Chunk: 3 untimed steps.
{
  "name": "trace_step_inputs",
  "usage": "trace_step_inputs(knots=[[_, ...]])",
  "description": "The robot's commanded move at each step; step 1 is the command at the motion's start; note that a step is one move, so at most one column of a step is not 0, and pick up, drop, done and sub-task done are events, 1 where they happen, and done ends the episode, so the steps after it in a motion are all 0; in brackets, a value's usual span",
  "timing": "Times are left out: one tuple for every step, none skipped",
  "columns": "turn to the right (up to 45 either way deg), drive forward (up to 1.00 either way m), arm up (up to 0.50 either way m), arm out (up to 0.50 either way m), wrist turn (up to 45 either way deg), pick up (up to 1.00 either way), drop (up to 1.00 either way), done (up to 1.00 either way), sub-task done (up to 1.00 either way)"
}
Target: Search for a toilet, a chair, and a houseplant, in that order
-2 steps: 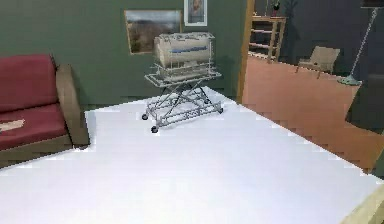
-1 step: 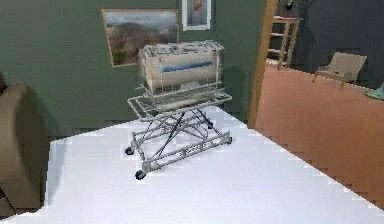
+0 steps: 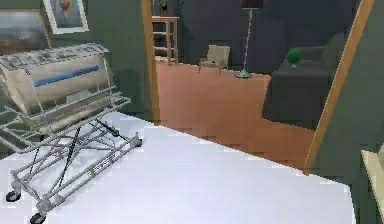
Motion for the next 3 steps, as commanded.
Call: trace_step_inputs(knots=[[0.0,1.0,0.0,0.0,0.0,0.0,0.0,0.0,0.0],[0.0,1.0,0.0,0.0,0.0,0.0,0.0,0.0,0.0],[18.0,0.0,0.0,0.0,0.0,0.0,0.0,0.0,0.0]])
